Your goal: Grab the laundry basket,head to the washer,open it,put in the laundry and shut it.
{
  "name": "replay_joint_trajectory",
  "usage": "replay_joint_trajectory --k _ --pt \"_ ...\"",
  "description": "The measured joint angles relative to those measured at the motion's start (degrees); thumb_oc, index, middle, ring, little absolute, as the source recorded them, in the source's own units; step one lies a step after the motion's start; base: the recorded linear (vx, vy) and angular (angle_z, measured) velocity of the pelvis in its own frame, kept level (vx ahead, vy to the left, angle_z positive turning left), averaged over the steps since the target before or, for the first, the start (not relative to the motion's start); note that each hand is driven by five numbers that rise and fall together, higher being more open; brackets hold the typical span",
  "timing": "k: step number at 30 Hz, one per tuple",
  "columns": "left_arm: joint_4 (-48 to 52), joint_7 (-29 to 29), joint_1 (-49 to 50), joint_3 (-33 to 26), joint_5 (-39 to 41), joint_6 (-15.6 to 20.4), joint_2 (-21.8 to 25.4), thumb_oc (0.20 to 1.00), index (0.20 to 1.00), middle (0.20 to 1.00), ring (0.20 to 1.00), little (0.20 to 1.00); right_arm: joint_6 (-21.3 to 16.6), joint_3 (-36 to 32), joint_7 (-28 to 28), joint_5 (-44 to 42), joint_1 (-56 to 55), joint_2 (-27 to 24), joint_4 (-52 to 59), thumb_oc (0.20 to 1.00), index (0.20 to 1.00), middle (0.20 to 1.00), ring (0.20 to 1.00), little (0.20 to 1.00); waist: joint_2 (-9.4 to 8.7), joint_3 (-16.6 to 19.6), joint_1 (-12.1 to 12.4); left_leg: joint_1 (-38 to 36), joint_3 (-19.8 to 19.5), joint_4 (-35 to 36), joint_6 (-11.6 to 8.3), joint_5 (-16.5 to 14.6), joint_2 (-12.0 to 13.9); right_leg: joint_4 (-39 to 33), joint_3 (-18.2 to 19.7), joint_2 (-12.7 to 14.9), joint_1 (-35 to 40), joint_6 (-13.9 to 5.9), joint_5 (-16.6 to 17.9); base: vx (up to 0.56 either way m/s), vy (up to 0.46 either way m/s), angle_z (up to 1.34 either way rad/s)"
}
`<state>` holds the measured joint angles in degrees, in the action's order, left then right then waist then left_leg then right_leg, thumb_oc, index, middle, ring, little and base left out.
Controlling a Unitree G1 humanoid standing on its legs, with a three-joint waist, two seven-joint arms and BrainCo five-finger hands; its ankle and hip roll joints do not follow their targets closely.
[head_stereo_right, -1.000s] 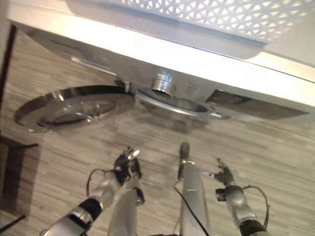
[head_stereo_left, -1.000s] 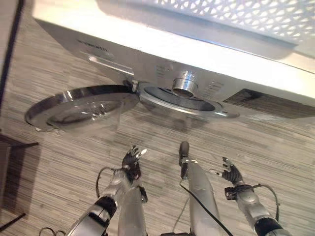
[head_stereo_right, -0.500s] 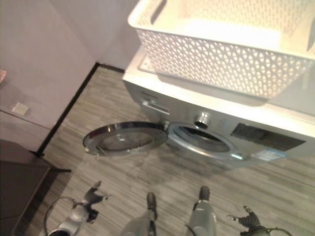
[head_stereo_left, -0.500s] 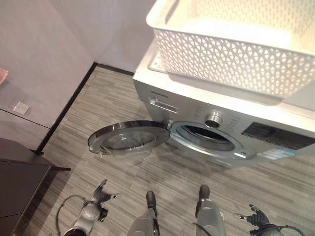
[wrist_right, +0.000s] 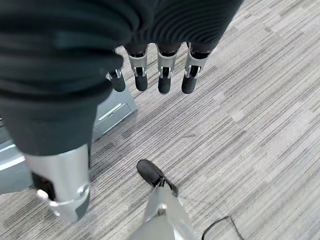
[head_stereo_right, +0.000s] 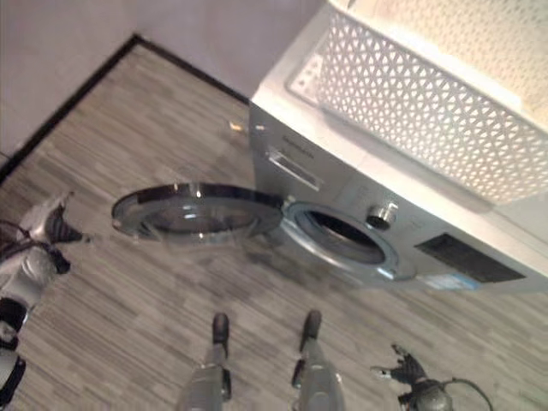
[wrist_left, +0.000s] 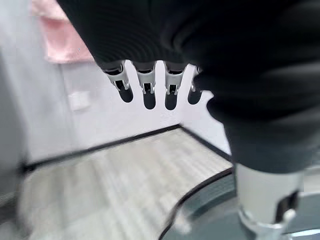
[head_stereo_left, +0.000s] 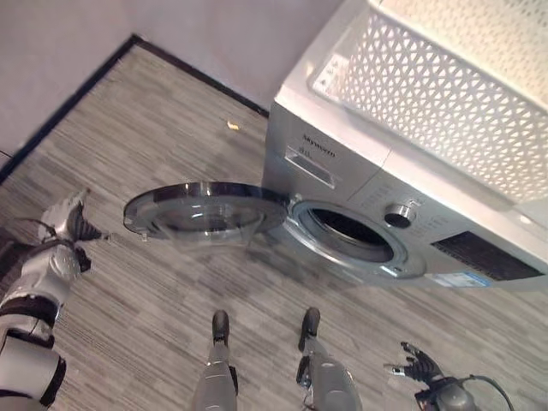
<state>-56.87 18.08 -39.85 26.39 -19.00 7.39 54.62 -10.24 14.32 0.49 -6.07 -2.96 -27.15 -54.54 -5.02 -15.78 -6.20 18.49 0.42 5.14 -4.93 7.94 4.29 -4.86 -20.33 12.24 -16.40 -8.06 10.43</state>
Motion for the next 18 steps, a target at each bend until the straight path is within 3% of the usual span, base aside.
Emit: replay_joint_trajectory --k 1,6,12,18 --pt "-0.9 1.1 -4.1 2.4 -0.3 -0.1 0.8 1.000 1.000 1.000 1.000 1.000 -0.1 0.6 0.0 -0.1 0.4 0.5 0.1 1.000 1.000 1.000 1.000 1.000 -0.26 -0.6 -0.1 1.9 -0.1 -0.1 -0.07 0.0 0.2 0.0 0.0 -0.1 -1.9 0.01 0.0 0.00 0.036 0.02" --pt "-3.0 3.5 -11.9 1.9 -1.2 -1.3 2.7 1.000 1.000 1.000 1.000 1.000 -0.2 2.0 -0.1 -0.4 1.9 0.7 3.5 1.000 1.000 1.000 1.000 1.000 -2.10 -5.5 -2.0 3.9 -0.3 -0.1 -0.33 0.7 0.6 0.0 0.0 -0.5 -3.7 0.49 0.7 0.00 0.002 0.01" --pt "-4.0 5.3 -14.7 3.5 0.7 -1.4 3.6 1.000 1.000 1.000 1.000 1.000 -1.2 2.6 -0.3 -0.4 3.0 0.7 5.0 1.000 1.000 1.000 1.000 1.000 -3.65 -6.2 -2.4 6.3 -1.3 -0.1 -0.39 0.7 0.8 0.0 0.3 -0.7 -5.7 0.49 0.7 0.01 -0.003 0.07" --pt "-3.4 1.7 -6.6 -2.8 10.2 -0.2 -3.1 1.000 1.000 1.000 1.000 1.000 -0.9 2.2 -0.5 -0.4 4.6 1.6 1.7 1.000 1.000 1.000 1.000 1.000 -3.81 -6.1 -1.2 5.5 -1.2 -0.1 -0.37 0.7 0.5 0.0 1.1 -0.4 -4.9 0.49 0.7 0.03 0.024 0.00"
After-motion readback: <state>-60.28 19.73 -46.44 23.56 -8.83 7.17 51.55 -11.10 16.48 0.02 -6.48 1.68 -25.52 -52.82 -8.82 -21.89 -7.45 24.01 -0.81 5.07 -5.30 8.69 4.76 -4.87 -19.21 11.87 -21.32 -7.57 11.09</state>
